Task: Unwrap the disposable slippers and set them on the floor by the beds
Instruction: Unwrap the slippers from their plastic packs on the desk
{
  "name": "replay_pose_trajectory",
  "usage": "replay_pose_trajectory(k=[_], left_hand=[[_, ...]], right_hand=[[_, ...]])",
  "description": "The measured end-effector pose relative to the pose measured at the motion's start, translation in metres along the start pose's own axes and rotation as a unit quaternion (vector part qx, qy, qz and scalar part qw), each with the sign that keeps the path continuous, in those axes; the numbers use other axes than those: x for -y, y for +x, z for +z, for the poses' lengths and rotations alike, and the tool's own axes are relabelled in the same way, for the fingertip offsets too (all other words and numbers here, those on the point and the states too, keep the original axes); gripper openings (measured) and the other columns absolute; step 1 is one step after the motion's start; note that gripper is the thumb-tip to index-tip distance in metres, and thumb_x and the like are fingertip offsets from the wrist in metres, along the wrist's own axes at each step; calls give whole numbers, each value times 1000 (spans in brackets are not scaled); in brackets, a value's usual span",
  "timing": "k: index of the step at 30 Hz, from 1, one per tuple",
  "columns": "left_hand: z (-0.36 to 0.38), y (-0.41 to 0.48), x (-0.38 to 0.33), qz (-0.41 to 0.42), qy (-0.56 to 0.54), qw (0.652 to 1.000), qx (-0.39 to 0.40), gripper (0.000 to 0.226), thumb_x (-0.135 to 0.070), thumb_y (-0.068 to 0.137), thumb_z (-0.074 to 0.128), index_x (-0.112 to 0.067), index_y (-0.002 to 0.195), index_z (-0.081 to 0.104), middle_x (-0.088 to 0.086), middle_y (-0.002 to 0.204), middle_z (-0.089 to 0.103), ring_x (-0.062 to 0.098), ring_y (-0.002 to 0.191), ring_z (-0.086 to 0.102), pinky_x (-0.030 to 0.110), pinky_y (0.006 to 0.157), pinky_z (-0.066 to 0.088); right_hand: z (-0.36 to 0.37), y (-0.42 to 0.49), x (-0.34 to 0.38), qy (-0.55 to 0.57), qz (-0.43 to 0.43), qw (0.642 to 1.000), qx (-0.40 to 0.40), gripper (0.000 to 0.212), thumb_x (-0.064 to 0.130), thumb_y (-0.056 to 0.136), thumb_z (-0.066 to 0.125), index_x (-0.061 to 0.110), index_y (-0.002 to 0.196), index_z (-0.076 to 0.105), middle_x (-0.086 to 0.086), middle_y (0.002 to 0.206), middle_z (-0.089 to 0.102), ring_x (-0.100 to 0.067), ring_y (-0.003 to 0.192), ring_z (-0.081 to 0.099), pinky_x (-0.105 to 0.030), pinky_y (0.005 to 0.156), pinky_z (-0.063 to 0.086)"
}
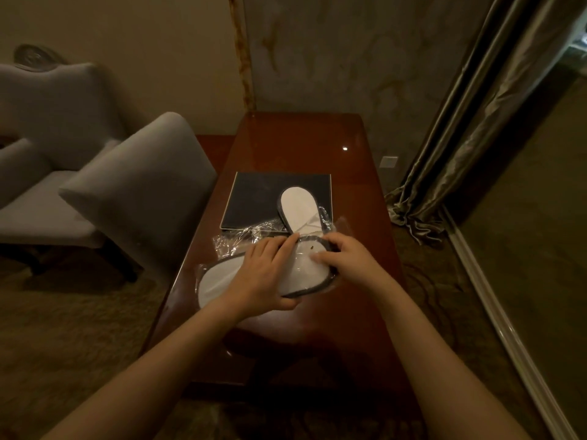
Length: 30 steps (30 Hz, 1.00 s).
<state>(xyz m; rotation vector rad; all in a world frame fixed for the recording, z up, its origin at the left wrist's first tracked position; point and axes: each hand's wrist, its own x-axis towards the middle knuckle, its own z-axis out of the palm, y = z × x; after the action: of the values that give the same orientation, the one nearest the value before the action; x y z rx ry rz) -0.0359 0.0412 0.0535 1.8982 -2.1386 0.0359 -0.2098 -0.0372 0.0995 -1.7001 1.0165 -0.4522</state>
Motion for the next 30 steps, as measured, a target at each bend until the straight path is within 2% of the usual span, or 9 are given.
replay_pose_trajectory(k=[2,4,7,10,13,16,22,25,30], left_hand=[[-2,-1,9,-10,-4,1000,7,114,-62,54,67,-14,147,22,7,137,40,25,123,37,41,106,32],[-4,-3,19,-12,-5,1000,18,117,-67,53,64,-15,148,19,7,139,38,25,125,34,40,109,29],[-5,-5,24,4,0,999,32,119,-72,53,61,-17,148,15,6,143,34,25,129,31,37,109,23],[-3,-7,22,33,29,998,49,119,-71,53,61,-16,148,15,8,144,33,27,131,30,40,112,20],[0,-6,12,61,56,995,63,118,-69,53,60,-17,149,14,7,144,32,26,132,28,42,114,17],[6,1,-2,93,74,991,63,118,-67,52,61,-16,148,17,9,142,35,27,131,31,44,113,21],[11,5,19,58,17,996,64,122,-67,54,68,-16,149,12,7,149,28,25,135,25,37,115,19],[18,7,31,48,1,995,89,126,-71,54,67,-20,150,4,4,154,18,22,140,16,34,114,13],[41,11,38,17,-27,993,114,122,-71,58,62,-22,150,0,2,158,8,21,143,12,36,114,15]], right_hand=[[-8,0,-1,31,1,999,-29,17,10,85,60,5,102,61,-12,95,62,-29,87,62,-30,70,52],[-19,-4,-2,69,-2,997,-42,9,11,86,60,10,94,61,-4,85,62,-18,75,62,-14,56,51],[-37,-12,-8,57,4,998,-35,2,15,84,62,15,84,60,0,77,62,-7,62,62,-9,49,48],[-52,-12,-5,-76,27,995,58,7,23,83,66,19,85,60,4,78,61,1,58,61,-8,47,45],[-50,4,7,-286,40,944,158,17,34,81,66,21,90,60,6,83,58,-7,71,56,-16,57,42],[-28,23,15,-384,27,905,180,28,37,79,69,17,97,62,2,86,58,-13,77,55,-24,67,46],[-31,27,6,-332,-29,934,126,21,34,79,68,17,91,66,2,84,61,-14,77,58,-27,65,46],[-43,22,-2,-301,-18,947,107,17,34,79,68,22,91,65,5,84,61,-10,78,58,-21,61,42],[-63,18,-15,-293,7,953,82,15,33,79,68,25,90,64,7,84,60,-7,76,56,-20,61,42]])
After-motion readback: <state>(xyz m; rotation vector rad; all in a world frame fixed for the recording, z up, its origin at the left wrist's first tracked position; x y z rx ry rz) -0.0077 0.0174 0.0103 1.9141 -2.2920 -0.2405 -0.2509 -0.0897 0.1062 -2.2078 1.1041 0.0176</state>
